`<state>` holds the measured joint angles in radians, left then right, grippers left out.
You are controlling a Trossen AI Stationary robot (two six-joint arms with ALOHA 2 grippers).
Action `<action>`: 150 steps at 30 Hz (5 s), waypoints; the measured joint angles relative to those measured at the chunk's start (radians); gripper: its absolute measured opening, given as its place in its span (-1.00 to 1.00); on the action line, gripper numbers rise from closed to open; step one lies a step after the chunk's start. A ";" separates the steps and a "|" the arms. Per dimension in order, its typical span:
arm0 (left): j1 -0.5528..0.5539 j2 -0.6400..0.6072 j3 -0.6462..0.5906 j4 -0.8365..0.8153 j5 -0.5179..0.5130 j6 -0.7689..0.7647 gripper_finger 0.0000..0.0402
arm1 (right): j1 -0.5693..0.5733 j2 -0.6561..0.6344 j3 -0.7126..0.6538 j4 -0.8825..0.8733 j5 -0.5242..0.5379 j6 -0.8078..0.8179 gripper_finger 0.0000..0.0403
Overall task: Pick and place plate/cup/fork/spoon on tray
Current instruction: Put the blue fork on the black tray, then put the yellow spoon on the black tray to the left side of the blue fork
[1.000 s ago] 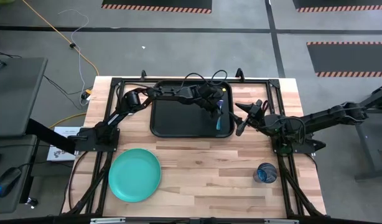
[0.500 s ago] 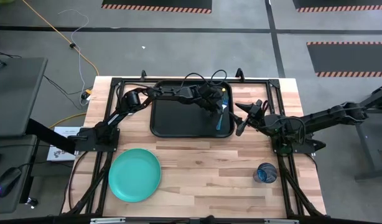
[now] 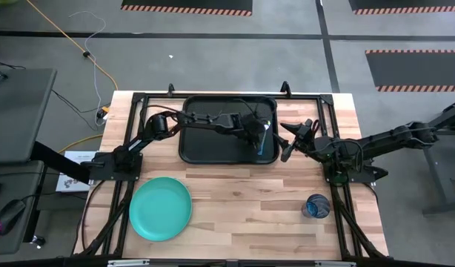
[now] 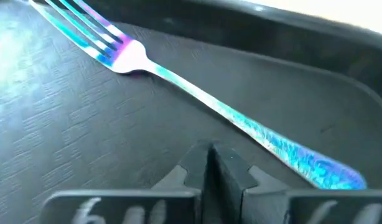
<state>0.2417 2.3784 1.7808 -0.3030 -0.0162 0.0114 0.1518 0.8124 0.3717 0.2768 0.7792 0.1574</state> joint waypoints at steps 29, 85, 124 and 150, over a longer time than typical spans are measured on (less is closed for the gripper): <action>-0.094 -0.079 -0.003 -0.136 -0.380 0.169 -1.00 | -0.080 0.002 0.002 -0.309 0.102 0.258 -0.04; -0.007 -1.195 -1.202 1.110 0.105 -0.086 -1.00 | -0.512 0.863 0.467 -0.641 -0.208 0.113 -1.00; -0.007 -1.195 -1.202 1.088 0.093 -0.070 -1.00 | -0.538 0.899 0.465 -0.475 -0.272 0.078 -1.00; -0.007 -1.195 -1.201 1.081 0.091 -0.067 -1.00 | -0.512 0.781 0.465 -0.748 -0.403 0.173 -1.00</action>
<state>0.2348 1.1839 0.5797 0.7784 0.0750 -0.0559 -0.3603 1.5936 0.8368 -0.4713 0.3757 0.3305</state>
